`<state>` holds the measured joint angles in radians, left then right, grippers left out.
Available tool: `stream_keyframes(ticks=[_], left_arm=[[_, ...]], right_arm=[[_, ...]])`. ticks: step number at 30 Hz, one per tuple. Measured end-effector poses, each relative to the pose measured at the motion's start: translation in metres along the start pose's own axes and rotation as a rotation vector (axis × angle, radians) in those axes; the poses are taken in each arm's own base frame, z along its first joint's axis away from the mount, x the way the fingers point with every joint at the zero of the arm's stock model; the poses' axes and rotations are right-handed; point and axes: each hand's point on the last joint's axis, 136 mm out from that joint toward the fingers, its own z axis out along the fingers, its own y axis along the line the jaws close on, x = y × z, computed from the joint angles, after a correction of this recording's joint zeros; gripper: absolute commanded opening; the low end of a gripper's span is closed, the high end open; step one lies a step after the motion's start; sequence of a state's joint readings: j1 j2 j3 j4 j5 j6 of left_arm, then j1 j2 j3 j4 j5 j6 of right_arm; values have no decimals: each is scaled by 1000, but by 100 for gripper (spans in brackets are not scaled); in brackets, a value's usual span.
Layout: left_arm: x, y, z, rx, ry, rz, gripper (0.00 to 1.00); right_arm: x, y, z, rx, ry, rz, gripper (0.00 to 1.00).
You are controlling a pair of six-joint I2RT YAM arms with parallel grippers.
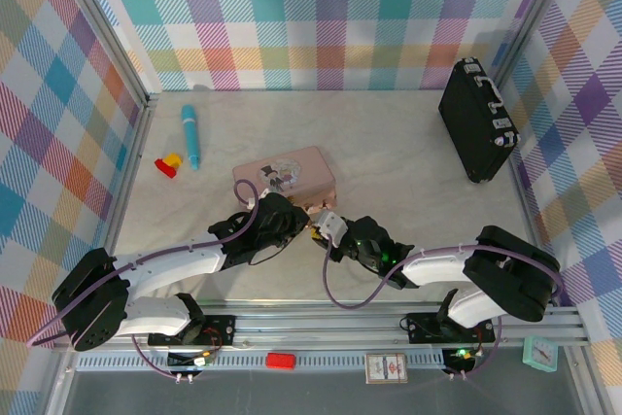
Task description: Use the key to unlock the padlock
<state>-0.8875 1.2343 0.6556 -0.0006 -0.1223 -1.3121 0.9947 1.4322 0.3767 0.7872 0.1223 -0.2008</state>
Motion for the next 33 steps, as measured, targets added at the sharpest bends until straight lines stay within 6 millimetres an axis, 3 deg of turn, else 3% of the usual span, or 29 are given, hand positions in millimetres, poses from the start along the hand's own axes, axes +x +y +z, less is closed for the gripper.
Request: stream_keyframes(ticks=[14,33], left_arm=[[0,0,0,-2,-3,4,0],[0,-2,2,-59,10,127,0]], right_arm=[[-1,7,1,-58,56,187,9],[-1,11,-5,-235,96,766,4]])
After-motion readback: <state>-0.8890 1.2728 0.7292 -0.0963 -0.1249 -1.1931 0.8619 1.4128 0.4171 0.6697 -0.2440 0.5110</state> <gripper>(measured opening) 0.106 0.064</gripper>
